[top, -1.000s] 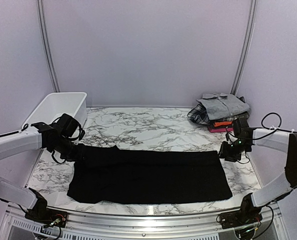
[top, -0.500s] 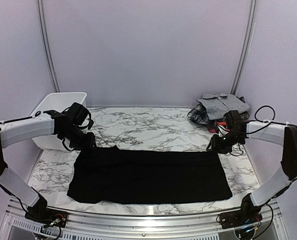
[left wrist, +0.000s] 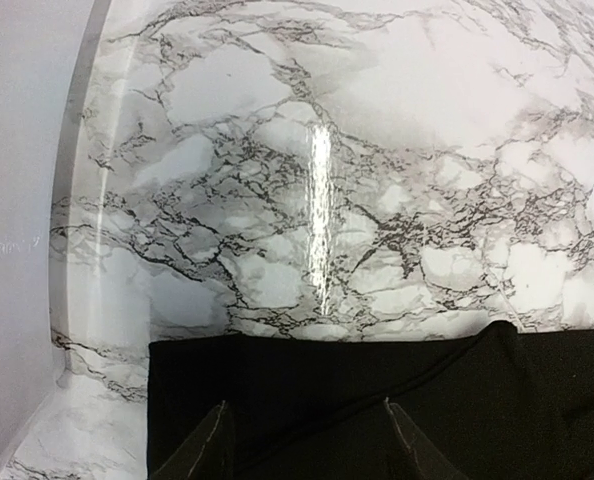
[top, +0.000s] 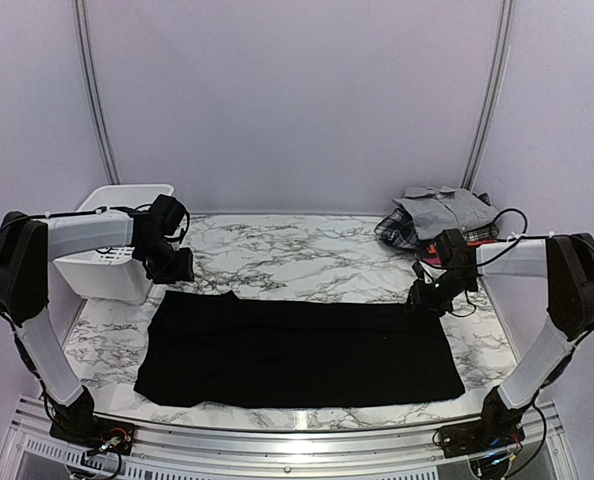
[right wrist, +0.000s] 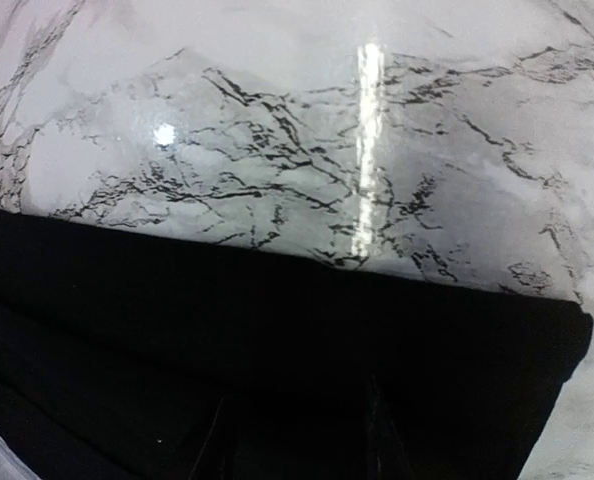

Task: Fold and stack the mixed laundry pile
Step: Adjust the rectangle-folded T-shirt at the center of the board.

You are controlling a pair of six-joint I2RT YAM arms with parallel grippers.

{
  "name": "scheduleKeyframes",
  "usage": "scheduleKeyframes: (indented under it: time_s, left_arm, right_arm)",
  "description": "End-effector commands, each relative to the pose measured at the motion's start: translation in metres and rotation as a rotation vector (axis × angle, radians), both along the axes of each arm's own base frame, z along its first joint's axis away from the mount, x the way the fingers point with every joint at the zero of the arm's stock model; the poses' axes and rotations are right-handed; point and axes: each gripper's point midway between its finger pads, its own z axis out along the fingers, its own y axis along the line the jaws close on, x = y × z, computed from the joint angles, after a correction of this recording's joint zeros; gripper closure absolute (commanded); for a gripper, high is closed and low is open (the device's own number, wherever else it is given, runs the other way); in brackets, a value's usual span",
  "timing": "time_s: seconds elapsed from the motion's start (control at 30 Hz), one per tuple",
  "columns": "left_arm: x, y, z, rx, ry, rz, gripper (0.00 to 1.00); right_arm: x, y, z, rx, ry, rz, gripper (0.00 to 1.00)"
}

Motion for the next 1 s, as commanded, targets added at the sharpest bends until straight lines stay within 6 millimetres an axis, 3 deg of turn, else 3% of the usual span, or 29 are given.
scheduleKeyframes:
  time_s: [0.0,0.2,0.47,0.73,0.77,0.97]
  left_arm:
    - [-0.017,0.007,-0.016,0.044,0.065,-0.022,0.49]
    - [-0.035,0.022,-0.026,0.088,0.09,0.0,0.45]
    - [-0.059,0.04,-0.019,0.077,0.076,0.118,0.42]
    - [-0.076,0.056,-0.027,0.08,0.085,0.201,0.41]
    - [-0.077,0.057,-0.03,0.079,0.09,0.207,0.41]
    - [-0.076,0.063,-0.035,0.069,0.099,0.236,0.41]
  right_arm:
    - [0.02,0.028,0.052,0.129,-0.14,0.08,0.59]
    - [0.046,0.101,0.102,0.269,-0.264,0.204,0.58]
    - [0.056,0.233,0.119,0.366,-0.301,0.421,0.57]
    - [0.052,0.355,0.112,0.405,-0.324,0.586,0.57]
    - [0.051,0.366,0.1,0.399,-0.309,0.597,0.57]
    - [0.051,0.409,0.08,0.398,-0.318,0.622,0.57]
